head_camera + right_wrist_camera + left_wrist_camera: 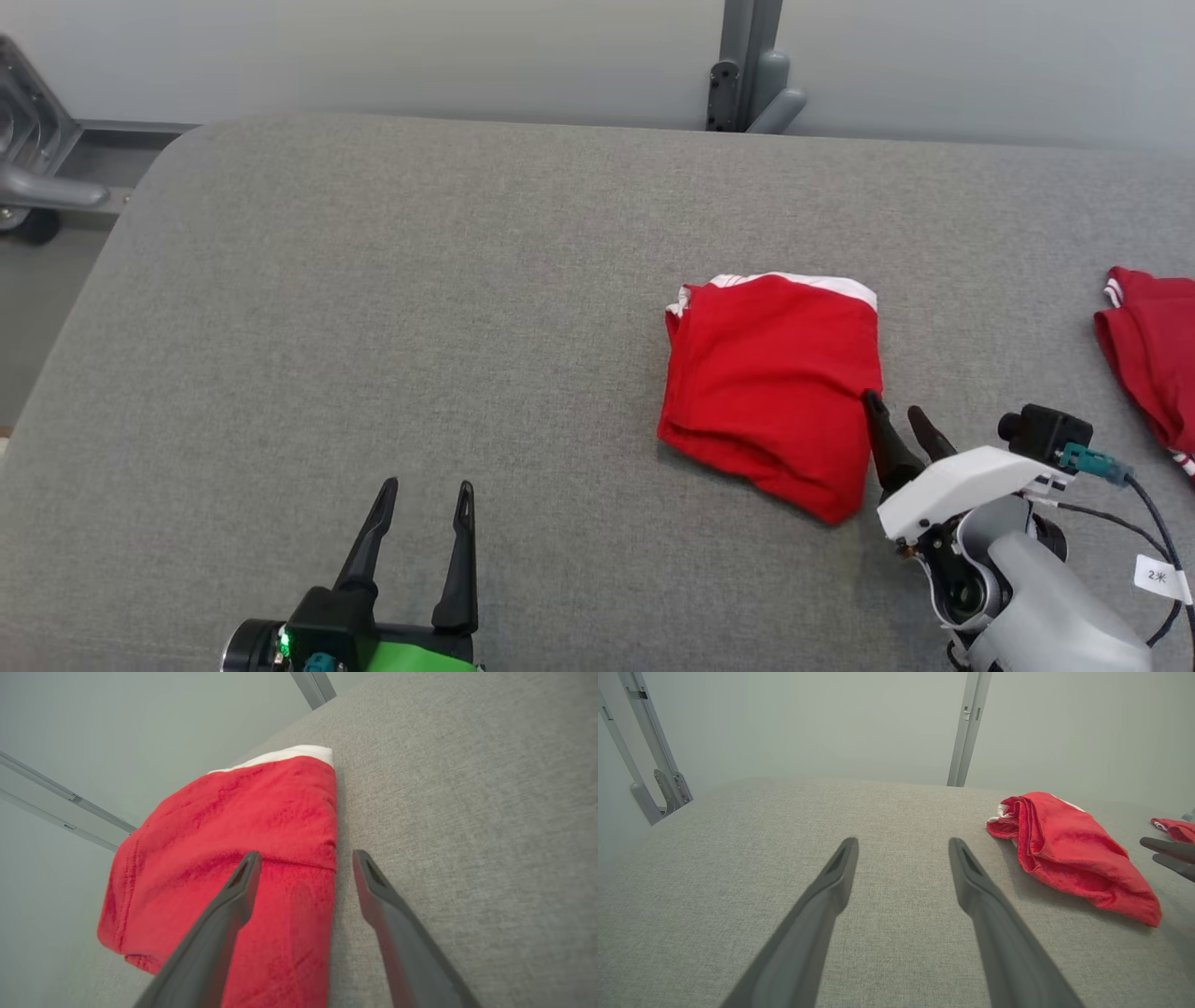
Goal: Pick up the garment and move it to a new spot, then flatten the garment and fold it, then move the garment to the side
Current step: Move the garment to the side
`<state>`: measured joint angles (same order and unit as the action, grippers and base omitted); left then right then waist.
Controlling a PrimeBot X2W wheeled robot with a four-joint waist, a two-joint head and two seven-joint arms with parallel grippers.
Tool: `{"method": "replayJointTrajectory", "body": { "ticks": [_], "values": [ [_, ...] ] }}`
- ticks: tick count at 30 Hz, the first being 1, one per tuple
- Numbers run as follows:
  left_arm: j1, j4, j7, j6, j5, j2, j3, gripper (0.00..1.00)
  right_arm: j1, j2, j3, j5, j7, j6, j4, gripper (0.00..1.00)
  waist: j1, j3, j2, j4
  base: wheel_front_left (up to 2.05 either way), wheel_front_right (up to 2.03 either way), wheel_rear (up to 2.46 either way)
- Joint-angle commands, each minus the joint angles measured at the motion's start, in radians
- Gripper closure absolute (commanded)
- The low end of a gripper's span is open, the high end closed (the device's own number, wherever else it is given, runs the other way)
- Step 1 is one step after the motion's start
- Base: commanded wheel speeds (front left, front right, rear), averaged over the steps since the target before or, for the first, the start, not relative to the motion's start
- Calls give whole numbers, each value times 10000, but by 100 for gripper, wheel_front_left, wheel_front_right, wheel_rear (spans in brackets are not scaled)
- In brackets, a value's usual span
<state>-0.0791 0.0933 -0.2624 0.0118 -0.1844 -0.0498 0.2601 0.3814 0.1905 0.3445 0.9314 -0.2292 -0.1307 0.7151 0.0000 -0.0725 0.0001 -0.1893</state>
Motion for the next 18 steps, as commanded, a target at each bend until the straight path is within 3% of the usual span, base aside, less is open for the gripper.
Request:
{"method": "replayJointTrajectory", "body": {
  "ticks": [1, 12, 13, 14, 16, 17, 18],
  "values": [
    [178, -3, -19, 16, -81, -17, 17, 0, 151, 121, 57, 193, 39, 2, 74, 0, 0, -406, -1, -394, 0, 0, 0],
    [539, 102, -19, 104, -222, -17, 267, 0, 805, 477, 787, 2570, 312, 2, 695, 0, 0, -713, -1, -798, 0, 0, 0],
    [542, 107, -19, 115, -212, -17, 277, 0, 811, 487, 861, 2714, 300, 2, 681, 24, 0, -712, -1, -804, 0, 0, 0],
    [549, 109, -19, 122, -201, -17, 277, 0, 822, 505, 945, 2819, 283, 2, 647, 59, 0, -709, -1, -803, 0, 0, 0],
    [563, 111, -19, 119, -167, -17, 272, 0, 838, 590, 1122, 2951, 168, 2, 577, 81, 0, -710, -1, -785, 0, 0, 0],
    [561, 111, -19, 121, -150, -17, 263, 0, 824, 616, 1192, 3042, 110, 2, 511, 100, 0, -702, -1, -764, 0, 0, 0],
    [548, 110, -19, 106, -125, -17, 251, 0, 808, 654, 1255, 3118, 52, 2, 443, 100, 0, -693, -1, -726, 0, 0, 0]
  ]
}}
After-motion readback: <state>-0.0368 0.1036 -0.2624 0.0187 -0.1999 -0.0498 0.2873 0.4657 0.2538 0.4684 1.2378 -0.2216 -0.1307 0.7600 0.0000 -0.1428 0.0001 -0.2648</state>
